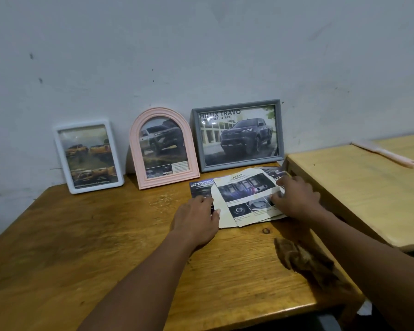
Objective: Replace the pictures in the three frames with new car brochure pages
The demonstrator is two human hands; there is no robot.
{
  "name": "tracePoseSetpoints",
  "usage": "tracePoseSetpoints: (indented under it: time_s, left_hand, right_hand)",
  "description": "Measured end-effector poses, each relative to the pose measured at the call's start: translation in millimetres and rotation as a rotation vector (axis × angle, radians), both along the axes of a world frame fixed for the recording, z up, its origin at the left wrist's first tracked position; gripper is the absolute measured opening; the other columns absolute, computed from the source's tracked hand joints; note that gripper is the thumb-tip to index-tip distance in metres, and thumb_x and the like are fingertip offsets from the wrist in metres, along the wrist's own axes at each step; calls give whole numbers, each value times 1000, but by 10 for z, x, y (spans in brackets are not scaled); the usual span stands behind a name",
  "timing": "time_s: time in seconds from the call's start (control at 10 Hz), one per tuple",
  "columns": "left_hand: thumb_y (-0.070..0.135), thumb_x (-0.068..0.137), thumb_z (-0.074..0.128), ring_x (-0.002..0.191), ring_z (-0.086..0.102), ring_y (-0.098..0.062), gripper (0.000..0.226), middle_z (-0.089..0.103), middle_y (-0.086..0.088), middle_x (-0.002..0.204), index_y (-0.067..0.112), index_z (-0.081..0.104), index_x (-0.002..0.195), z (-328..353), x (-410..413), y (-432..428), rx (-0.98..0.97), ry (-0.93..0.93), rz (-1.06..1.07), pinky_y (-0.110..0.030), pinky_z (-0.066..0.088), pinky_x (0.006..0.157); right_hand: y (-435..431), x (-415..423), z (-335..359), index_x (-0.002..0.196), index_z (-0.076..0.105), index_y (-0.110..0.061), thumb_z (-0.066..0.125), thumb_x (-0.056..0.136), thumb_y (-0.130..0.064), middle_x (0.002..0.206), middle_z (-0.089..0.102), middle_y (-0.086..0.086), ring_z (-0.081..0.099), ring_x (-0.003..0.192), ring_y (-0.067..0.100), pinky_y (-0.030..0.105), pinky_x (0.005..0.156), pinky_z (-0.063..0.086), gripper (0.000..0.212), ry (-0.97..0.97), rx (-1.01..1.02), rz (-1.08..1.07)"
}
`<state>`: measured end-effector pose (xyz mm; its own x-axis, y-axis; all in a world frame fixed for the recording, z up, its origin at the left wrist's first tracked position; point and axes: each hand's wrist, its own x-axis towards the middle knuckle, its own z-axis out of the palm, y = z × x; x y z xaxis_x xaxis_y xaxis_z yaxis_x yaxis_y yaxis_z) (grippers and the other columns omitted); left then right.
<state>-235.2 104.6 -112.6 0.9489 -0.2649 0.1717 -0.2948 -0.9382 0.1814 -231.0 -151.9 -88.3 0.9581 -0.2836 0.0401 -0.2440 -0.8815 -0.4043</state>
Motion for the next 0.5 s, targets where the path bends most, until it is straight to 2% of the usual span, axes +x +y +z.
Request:
tracePoseSetpoints:
  time_s: [0.2,0.3,0.4,0.5]
  left_hand:
    - [50,103,45,149,33,-22,61,37,1,162,26,31,158,29,51,256,-101,155,-12,-43,34,117]
    - [49,104,44,153,25,-22,63,31,0,166,26,27,160,27,84,251,-75,166,-6,-44,26,121]
    - [48,105,43,151,30,-21,60,34,1,164,25,31,159,21,117,243,-78,130,-6,-44,27,120]
    - [47,104,45,145,36,-20,57,40,3,160,26,34,157,8,123,258,-158,109,-19,-45,35,116]
  right_hand:
    - [170,172,-138,133,49,-32,56,90,-54,149,41,8,38,136,33,58,108,34,49,71,-33,65]
    - [115,167,-227,134,46,-34,49,93,-57,148,44,7,37,137,31,56,109,31,47,76,-55,80]
    - [86,172,-264,135,44,-35,46,93,-60,150,42,6,35,139,31,56,109,29,48,55,-98,93]
    - [49,225,-282,134,46,-35,50,91,-59,151,41,5,36,138,31,56,109,33,49,74,-25,92]
